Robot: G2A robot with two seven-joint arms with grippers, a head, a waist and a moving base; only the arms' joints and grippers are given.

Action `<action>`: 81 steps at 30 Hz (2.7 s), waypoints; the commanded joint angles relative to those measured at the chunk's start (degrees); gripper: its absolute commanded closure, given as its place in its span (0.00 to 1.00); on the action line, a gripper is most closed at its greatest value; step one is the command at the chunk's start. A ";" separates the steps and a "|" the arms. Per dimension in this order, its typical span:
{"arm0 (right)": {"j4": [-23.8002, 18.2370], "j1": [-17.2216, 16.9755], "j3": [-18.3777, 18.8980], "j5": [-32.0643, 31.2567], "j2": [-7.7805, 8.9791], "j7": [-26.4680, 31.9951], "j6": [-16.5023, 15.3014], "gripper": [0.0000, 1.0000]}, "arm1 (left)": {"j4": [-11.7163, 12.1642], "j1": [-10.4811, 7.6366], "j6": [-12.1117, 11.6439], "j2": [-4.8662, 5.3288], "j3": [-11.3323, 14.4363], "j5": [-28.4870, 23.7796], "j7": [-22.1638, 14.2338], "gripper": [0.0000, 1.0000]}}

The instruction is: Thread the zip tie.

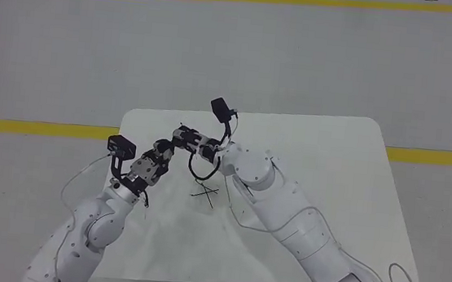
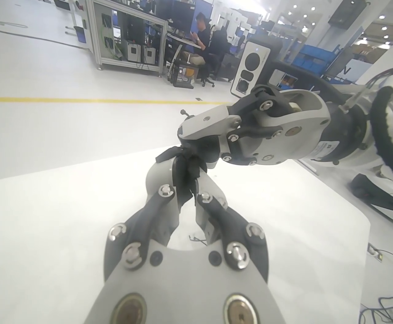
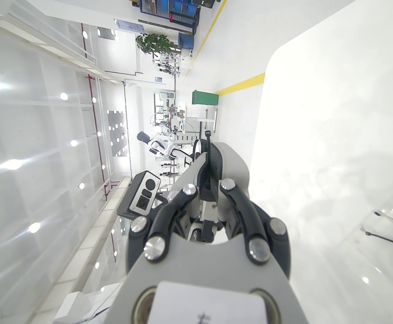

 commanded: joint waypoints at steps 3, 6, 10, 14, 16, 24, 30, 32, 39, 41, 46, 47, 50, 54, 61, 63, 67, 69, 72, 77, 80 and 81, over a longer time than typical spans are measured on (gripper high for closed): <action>-0.09 -0.19 -0.04 -0.18 0.02 0.10 0.09 1.00 | -0.16 0.25 0.00 0.04 -0.08 -0.31 -0.03 1.00; -0.08 -0.23 -0.03 -0.18 0.02 0.22 0.04 1.00 | -0.28 0.40 0.00 0.10 -0.16 -0.56 -0.06 1.00; 0.04 -0.18 -0.02 0.00 -0.02 0.19 -0.18 1.00 | -0.42 0.49 0.00 0.19 -0.19 -0.60 -0.16 1.00; 0.29 -0.01 -0.08 0.11 -0.09 0.21 -0.31 1.00 | -0.56 0.55 0.00 0.28 -0.13 -0.53 -0.16 0.91; 0.45 0.07 -0.10 0.17 -0.12 0.20 -0.34 1.00 | -0.57 0.56 0.00 0.33 -0.10 -0.54 -0.15 0.89; 0.91 0.23 -0.14 0.34 -0.22 0.12 -0.54 1.00 | -0.52 0.43 0.00 0.49 0.07 -0.72 -0.15 0.93; 1.32 0.36 -0.26 0.37 -0.30 0.30 -0.61 1.00 | -0.39 0.24 0.00 0.60 0.26 -0.99 -0.08 0.96; 1.41 0.42 -0.28 0.40 -0.32 0.33 -0.59 1.00 | -0.34 0.16 0.00 0.63 0.33 -1.03 -0.05 0.95; 1.62 0.49 -0.26 0.45 -0.39 0.17 -0.76 1.00 | -0.06 -0.13 0.00 0.75 0.54 -0.98 0.15 0.75; 1.69 0.53 -0.25 0.48 -0.41 0.22 -0.77 1.00 | -0.01 -0.16 0.00 0.78 0.58 -0.96 0.28 0.75; 1.92 0.68 -0.30 0.53 -0.47 0.33 -0.81 1.00 | 0.13 -0.27 0.00 0.86 0.63 -1.11 0.40 0.79; 1.95 0.70 -0.31 0.53 -0.48 0.33 -0.82 1.00 | 0.14 -0.29 0.00 0.88 0.64 -1.15 0.41 0.80; 2.09 0.79 -0.36 0.51 -0.52 0.38 -0.75 1.00 | 0.14 -0.32 0.00 0.93 0.69 -1.24 0.48 0.87; 2.23 0.90 -0.41 0.47 -0.56 0.47 -0.69 1.00 | 0.17 -0.39 0.00 1.01 0.75 -1.41 0.48 0.90; 2.33 0.99 -0.49 0.42 -0.63 0.52 -0.76 1.00 | 0.46 -0.52 0.00 1.11 0.82 -1.69 0.48 1.00; 2.33 1.02 -0.54 0.39 -0.66 0.51 -0.76 1.00 | 0.49 -0.52 0.00 1.13 0.83 -1.72 0.47 1.00; 2.37 1.09 -0.68 0.37 -0.72 0.60 -0.74 1.00 | 0.49 -0.48 0.00 1.19 0.87 -1.89 0.40 1.00; 2.42 1.12 -0.71 0.42 -0.76 0.61 -0.64 0.00 | 0.46 -0.45 0.00 1.23 0.90 -2.00 0.34 1.00; 2.47 1.22 -0.75 0.52 -0.83 0.47 -0.40 0.00 | 0.32 -0.30 0.00 1.34 0.78 -2.33 0.23 1.00; 2.68 1.38 -0.33 0.83 -0.87 0.02 -0.41 0.00 | -0.31 0.19 0.00 1.84 0.32 -5.28 -1.72 1.00; 2.86 1.39 0.32 1.26 -0.78 0.25 -0.78 0.00 | -1.21 0.60 0.00 2.38 -0.31 -8.91 -3.63 1.00; 2.95 1.38 0.60 1.48 -0.73 0.49 -1.04 0.00 | -1.47 0.78 0.00 2.59 -0.57 -10.16 -4.50 1.00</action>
